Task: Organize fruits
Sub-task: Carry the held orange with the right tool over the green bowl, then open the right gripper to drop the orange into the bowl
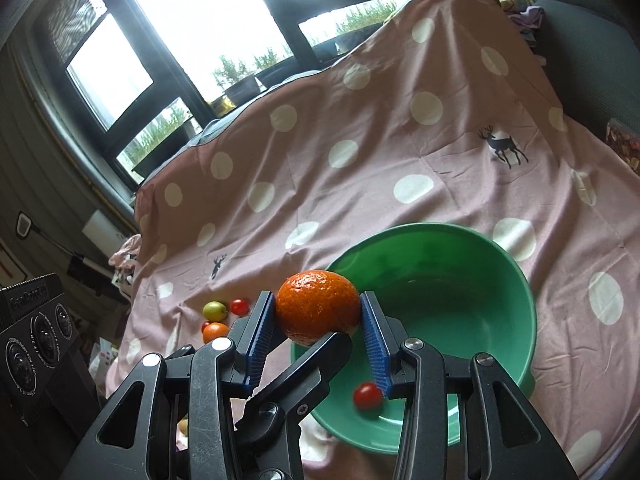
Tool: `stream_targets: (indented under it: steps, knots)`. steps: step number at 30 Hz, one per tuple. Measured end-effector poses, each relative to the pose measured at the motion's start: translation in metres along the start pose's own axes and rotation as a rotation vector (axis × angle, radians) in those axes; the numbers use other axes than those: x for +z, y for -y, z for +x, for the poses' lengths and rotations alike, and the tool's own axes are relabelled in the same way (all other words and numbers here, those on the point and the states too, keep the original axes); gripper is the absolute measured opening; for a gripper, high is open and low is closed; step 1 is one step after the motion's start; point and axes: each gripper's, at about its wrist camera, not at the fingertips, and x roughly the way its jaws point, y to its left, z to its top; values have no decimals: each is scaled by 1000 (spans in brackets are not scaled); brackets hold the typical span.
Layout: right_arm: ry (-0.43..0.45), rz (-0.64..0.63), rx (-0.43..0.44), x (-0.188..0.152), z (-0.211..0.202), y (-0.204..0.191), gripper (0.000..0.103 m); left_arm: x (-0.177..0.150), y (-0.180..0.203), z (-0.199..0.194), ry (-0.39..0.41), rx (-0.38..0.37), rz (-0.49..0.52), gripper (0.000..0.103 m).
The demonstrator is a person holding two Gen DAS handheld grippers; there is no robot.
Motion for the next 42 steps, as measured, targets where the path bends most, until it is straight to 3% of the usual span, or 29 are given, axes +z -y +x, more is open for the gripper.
stream_targets:
  steps: [19, 42]
  knots:
    - [-65, 73, -98, 1, 11, 44, 45, -5, 15, 45, -99, -68, -27, 38]
    - [-211, 72, -192, -7, 44, 53, 45, -25, -2, 76, -227, -125, -132, 36]
